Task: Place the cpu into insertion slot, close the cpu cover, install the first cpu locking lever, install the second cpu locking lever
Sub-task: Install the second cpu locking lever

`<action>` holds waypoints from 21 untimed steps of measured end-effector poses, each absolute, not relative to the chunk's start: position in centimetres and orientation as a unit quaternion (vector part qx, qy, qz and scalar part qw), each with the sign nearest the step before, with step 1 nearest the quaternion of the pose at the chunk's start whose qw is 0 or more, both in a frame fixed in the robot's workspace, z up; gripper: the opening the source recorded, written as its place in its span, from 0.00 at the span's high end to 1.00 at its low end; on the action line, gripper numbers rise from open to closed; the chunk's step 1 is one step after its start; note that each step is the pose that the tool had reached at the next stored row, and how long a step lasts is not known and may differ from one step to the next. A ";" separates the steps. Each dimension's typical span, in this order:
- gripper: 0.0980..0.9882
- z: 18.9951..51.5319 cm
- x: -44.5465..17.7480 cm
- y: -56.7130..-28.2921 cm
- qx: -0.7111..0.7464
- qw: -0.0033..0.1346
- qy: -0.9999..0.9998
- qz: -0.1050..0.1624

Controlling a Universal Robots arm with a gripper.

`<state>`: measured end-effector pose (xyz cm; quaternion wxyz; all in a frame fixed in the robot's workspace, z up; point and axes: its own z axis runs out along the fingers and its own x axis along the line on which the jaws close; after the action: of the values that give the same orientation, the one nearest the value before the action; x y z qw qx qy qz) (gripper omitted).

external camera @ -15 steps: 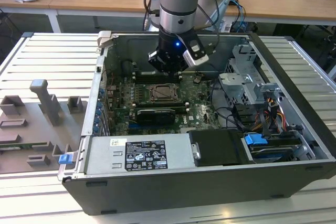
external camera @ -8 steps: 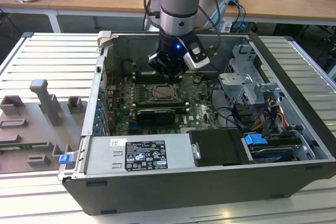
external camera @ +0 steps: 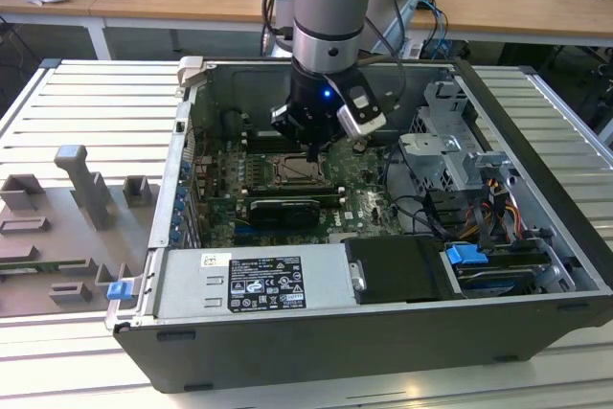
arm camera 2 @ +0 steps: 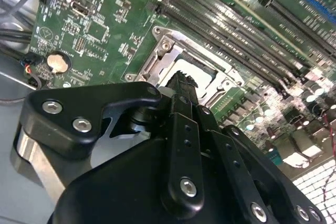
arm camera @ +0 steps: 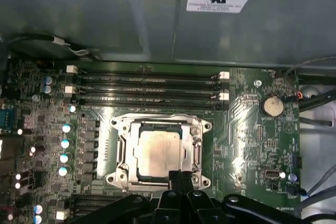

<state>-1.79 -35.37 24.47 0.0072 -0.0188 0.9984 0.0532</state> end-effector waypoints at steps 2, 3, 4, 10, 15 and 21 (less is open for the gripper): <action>0.99 24.5 -1.8 -35.7 -0.019 0.007 0.998 0.053; 0.99 24.5 -1.8 -35.7 -0.019 0.007 0.998 0.053; 0.99 24.5 -1.8 -35.8 -0.019 0.007 0.998 0.053; 0.99 24.5 -1.8 -36.2 -0.019 0.007 0.998 0.053; 0.99 24.7 -1.8 -36.3 -0.019 0.007 0.998 0.053; 0.99 24.6 -1.8 -37.6 -0.019 0.006 0.998 0.054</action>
<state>-1.79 -37.65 24.63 0.0062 -0.0190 0.9983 0.0545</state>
